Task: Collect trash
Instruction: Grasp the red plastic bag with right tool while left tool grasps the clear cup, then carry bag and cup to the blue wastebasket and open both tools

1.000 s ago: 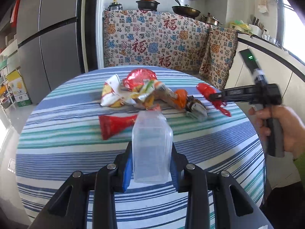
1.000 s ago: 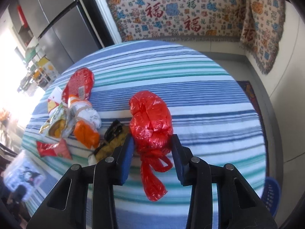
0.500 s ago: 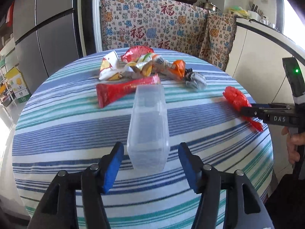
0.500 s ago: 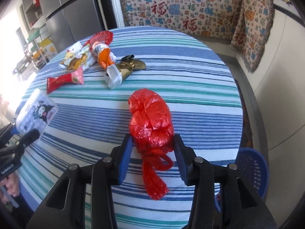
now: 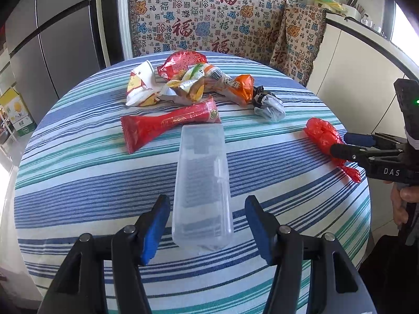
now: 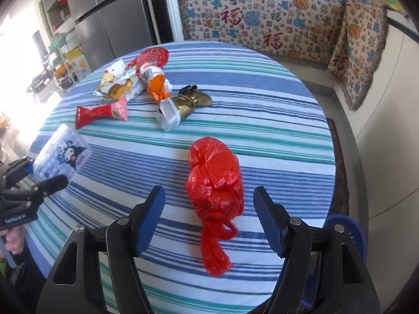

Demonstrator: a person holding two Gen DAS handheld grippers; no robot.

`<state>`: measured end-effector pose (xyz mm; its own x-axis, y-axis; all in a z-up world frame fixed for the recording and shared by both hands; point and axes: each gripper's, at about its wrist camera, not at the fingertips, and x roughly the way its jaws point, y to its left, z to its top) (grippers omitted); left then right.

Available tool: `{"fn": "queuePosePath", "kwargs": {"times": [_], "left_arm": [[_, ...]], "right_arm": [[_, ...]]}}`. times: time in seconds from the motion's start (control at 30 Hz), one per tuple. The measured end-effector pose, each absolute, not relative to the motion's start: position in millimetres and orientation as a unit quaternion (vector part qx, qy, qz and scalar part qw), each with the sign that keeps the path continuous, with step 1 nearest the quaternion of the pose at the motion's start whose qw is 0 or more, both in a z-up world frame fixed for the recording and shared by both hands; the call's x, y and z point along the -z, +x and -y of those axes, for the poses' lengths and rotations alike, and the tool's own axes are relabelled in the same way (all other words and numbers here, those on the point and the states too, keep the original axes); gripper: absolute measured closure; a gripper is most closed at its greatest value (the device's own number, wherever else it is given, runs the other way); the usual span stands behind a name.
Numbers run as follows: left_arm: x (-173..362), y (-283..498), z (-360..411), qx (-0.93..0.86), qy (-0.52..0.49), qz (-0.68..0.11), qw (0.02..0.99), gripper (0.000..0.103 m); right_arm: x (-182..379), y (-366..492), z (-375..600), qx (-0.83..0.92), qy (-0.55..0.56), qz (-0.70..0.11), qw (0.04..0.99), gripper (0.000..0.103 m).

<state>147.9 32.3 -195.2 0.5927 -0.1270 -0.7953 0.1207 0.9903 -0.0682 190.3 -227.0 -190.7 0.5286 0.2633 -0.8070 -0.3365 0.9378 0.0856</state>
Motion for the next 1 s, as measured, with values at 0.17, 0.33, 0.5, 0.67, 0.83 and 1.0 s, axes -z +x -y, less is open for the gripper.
{"fn": "queuePosePath", "kwargs": {"times": [0.17, 0.33, 0.5, 0.67, 0.83, 1.0], "left_arm": [[192, 153, -30, 0.067, 0.005, -0.445, 0.893, 0.071], [187, 150, -32, 0.068, -0.012, -0.432, 0.899, 0.071], [181, 148, -21, 0.079, -0.016, -0.425, 0.901, 0.071], [174, 147, 8, 0.103, 0.0, -0.42, 0.902, 0.071], [169, 151, 46, 0.134, 0.01, -0.418, 0.898, 0.071], [164, 157, 86, 0.17, 0.024, -0.413, 0.894, 0.071]], "right_arm": [[194, 197, 223, -0.167, -0.055, -0.467, 0.867, 0.063], [179, 189, 226, -0.172, -0.037, -0.45, 0.876, 0.064], [172, 180, 238, -0.176, -0.005, -0.442, 0.879, 0.064], [171, 178, 257, -0.166, 0.024, -0.444, 0.88, 0.064], [167, 173, 280, -0.148, 0.046, -0.438, 0.885, 0.064], [164, 166, 313, -0.118, 0.069, -0.432, 0.892, 0.064]]}}
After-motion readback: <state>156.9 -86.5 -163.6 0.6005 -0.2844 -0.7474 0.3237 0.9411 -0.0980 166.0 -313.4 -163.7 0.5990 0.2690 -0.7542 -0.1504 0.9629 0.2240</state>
